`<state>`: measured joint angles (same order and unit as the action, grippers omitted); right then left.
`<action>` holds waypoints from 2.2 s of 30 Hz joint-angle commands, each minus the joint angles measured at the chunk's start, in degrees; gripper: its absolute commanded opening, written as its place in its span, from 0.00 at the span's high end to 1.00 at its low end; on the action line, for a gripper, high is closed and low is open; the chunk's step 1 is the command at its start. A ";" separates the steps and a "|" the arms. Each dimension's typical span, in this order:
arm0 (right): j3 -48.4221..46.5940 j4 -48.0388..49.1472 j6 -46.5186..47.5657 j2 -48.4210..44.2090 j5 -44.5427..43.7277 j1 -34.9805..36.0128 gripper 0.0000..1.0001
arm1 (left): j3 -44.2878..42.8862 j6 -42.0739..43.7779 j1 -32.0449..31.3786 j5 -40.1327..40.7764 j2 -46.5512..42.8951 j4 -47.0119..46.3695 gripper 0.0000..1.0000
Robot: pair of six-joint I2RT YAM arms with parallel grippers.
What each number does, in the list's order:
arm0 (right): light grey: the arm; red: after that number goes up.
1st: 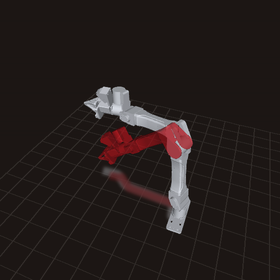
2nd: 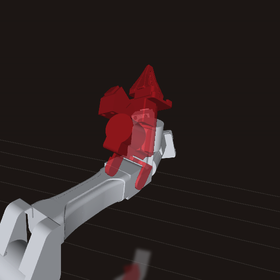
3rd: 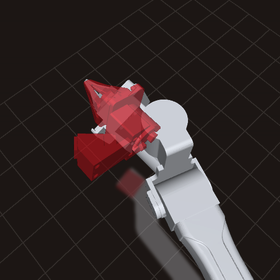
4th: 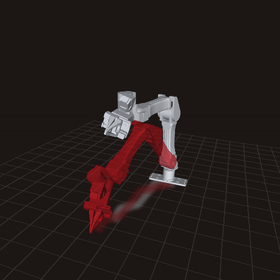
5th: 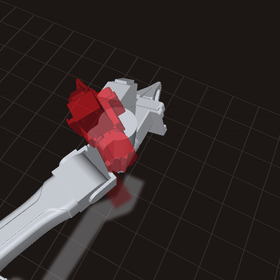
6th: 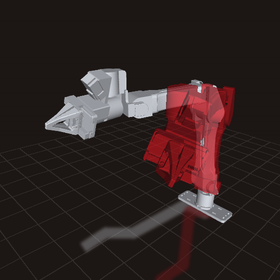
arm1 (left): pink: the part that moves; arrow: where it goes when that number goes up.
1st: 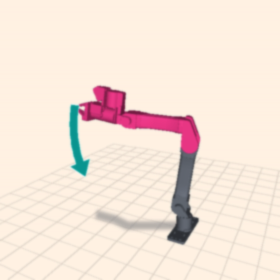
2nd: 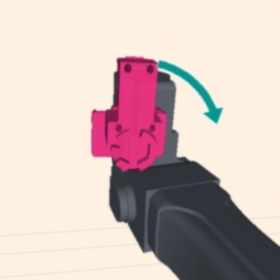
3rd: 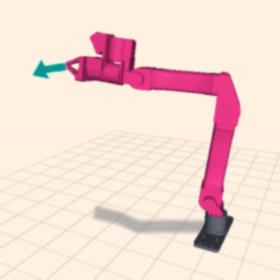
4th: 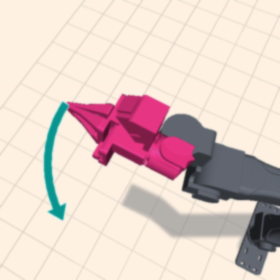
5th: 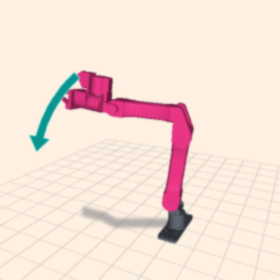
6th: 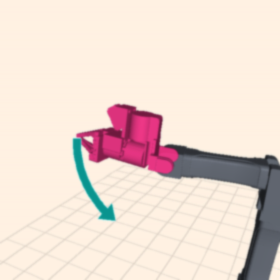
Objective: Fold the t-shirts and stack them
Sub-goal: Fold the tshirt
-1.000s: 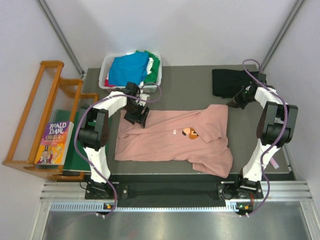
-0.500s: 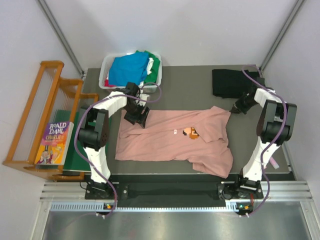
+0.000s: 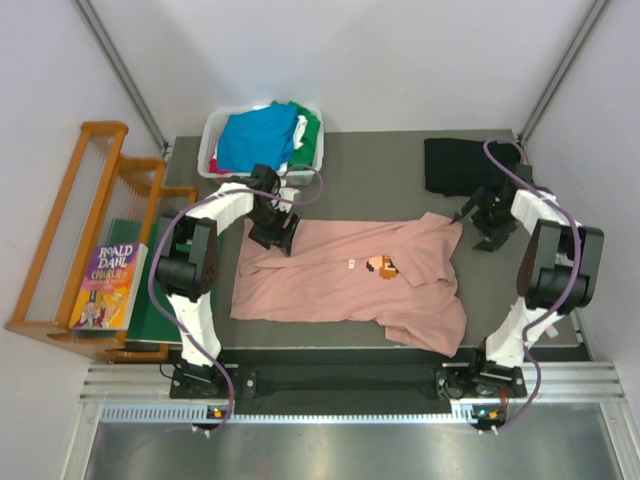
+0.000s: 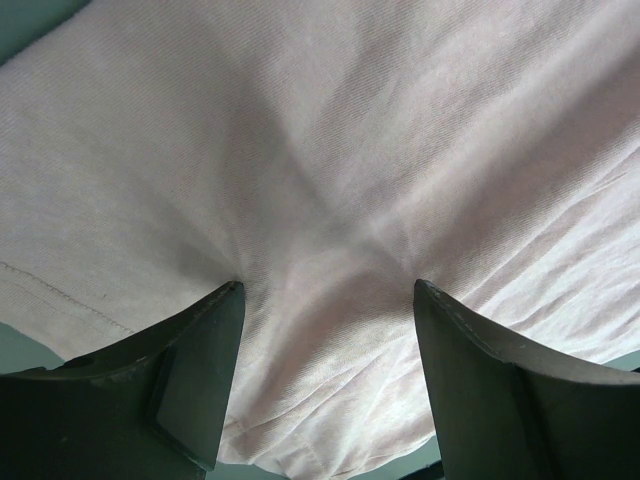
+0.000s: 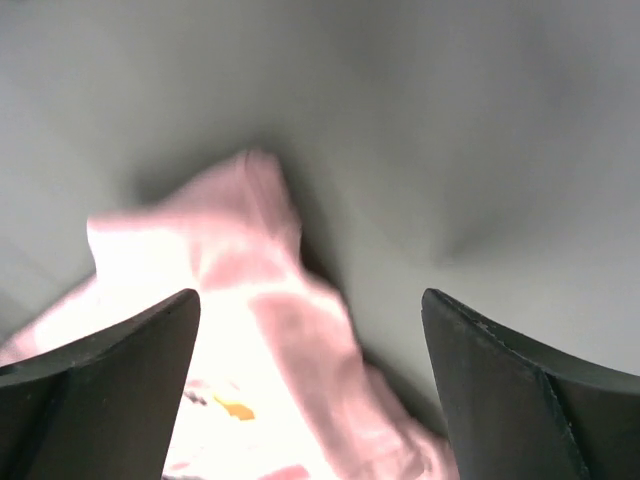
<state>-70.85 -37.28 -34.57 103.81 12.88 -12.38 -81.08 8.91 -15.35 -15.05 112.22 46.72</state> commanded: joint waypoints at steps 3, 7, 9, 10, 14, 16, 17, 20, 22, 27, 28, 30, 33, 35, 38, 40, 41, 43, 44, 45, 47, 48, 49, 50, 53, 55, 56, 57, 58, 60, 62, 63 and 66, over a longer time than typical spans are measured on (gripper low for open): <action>11.07 1.77 -0.85 -16.32 0.30 3.41 0.11 | -0.75 0.06 0.33 -1.30 -2.89 0.21 0.27; 17.58 0.81 -0.24 -21.80 -1.19 5.43 0.15 | -1.10 -0.03 0.33 -1.21 -2.62 0.21 0.27; 21.53 1.24 -0.15 -23.82 -1.63 5.88 0.20 | -1.27 -0.03 0.33 -1.21 -2.36 0.21 0.27; 22.76 1.94 -0.32 -24.18 -1.81 5.88 0.23 | -1.28 -0.12 0.33 -1.21 -2.36 0.21 0.27; 26.99 4.66 -0.85 -23.31 -1.28 6.05 0.31 | -1.36 -0.21 0.33 -1.30 -2.27 0.21 0.27; 26.99 5.37 -0.42 -20.94 -1.37 6.05 0.32 | -1.45 -0.21 0.33 -1.12 -2.36 0.48 0.27; 26.56 6.16 -0.07 -19.97 -1.02 6.05 0.33 | -1.45 -0.12 0.33 -1.04 -2.36 0.48 0.27; 25.68 7.57 -0.06 -16.98 1.17 6.05 0.42 | -1.19 -0.12 0.33 -0.95 -2.80 0.57 0.27; 25.15 8.27 0.02 -16.01 2.14 6.23 0.55 | -1.01 -0.12 0.33 -0.86 -2.80 0.48 0.27; 24.09 6.96 0.29 -17.76 1.80 8.60 1.00 | -1.54 -0.29 0.33 -0.86 -2.28 0.57 0.27; 24.09 5.82 0.38 -18.37 1.27 8.95 1.00 | -1.80 -0.29 0.33 -0.86 -2.19 0.65 0.27; 24.79 4.94 0.12 -20.82 -0.30 9.48 1.00 | -2.24 -0.38 0.33 -0.95 -1.92 0.83 0.27; 24.45 1.43 -0.33 -25.82 -6.17 9.22 1.00 | -2.24 -0.47 0.33 -1.04 -1.92 0.92 0.27; 23.48 -0.76 -1.03 -28.39 -9.09 7.91 1.00 | -2.24 -0.38 0.33 -0.95 -2.10 1.00 0.27; 22.51 -3.23 -1.47 -31.56 -11.83 4.67 1.00 | -2.24 -0.21 0.33 -0.86 -2.53 1.09 0.27; 22.68 -3.59 -1.47 -31.83 -12.27 2.99 1.00 | -2.33 -0.29 0.33 -1.12 -2.71 1.09 0.27; 22.69 -3.94 -1.47 -31.57 -12.36 1.59 1.00 | -2.42 -0.29 0.33 -1.12 -2.71 1.09 0.27; 23.04 -3.94 -0.94 -29.99 -11.13 0.70 1.00 | -2.68 -0.21 0.33 -1.30 -2.89 1.18 0.27; 23.65 -3.94 -0.68 -29.20 -10.43 0.34 0.99 | -2.68 -0.21 0.33 -1.30 -2.98 1.36 0.27; 24.17 -3.25 -0.42 -27.54 -7.90 0.34 0.94 | -2.86 -0.12 0.33 -1.21 -3.06 1.36 0.27; 26.10 -1.93 0.11 -25.51 -4.03 0.34 0.70 | -2.94 -0.03 0.33 -1.30 -2.98 1.36 0.27; 26.63 -0.70 0.46 -23.15 -0.61 0.34 0.64 | -3.12 -0.03 0.33 -1.30 -2.98 1.36 0.27; 27.08 -0.26 0.73 -22.08 0.72 0.51 0.60 | -3.21 -0.12 0.33 -1.56 -3.06 1.44 0.27; 27.17 -0.25 0.90 -21.20 1.70 0.52 0.55 | -3.30 -0.12 0.33 -1.65 -2.98 1.53 0.27; 24.98 -0.95 0.82 -22.06 2.14 0.52 0.40 | -3.03 -0.03 0.33 -1.56 -3.06 1.62 0.27; 20.70 -3.23 0.29 -24.96 1.62 0.52 0.35 | -2.86 0.23 0.33 -1.21 -3.15 1.53 0.27; 18.84 -4.28 0.20 -25.93 1.36 0.52 0.29 | -2.94 0.15 0.33 -1.04 -3.07 1.53 0.27; 16.99 -5.08 -0.15 -26.90 0.92 0.52 0.25 | -3.03 0.23 0.33 -0.77 -3.06 1.53 0.27; 12.71 -6.91 -0.24 -26.99 0.31 0.52 0.23 | -3.38 -0.03 0.33 -0.60 -2.89 1.53 0.27; 9.17 -7.28 -1.46 -26.73 -2.23 0.25 0.20 | -4.78 -0.38 0.33 -0.60 -2.71 1.71 0.27; 5.47 -6.50 -2.69 -24.98 -2.95 -0.36 0.18 | -7.41 -0.82 0.33 -0.77 -2.10 2.23 0.27; 4.50 -5.80 -3.83 -24.19 -2.69 -0.54 0.18 | -8.47 -1.08 0.33 -0.86 -1.66 2.93 0.27; 0.20 -5.35 -5.16 -18.48 -1.55 -0.71 0.17 | -14.00 -1.00 1.03 -1.82 0.62 5.21 0.27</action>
<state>-66.17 -42.61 -36.84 80.27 11.64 -12.36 -87.31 8.45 -15.25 -15.62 112.27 49.67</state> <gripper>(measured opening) 0.823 0.732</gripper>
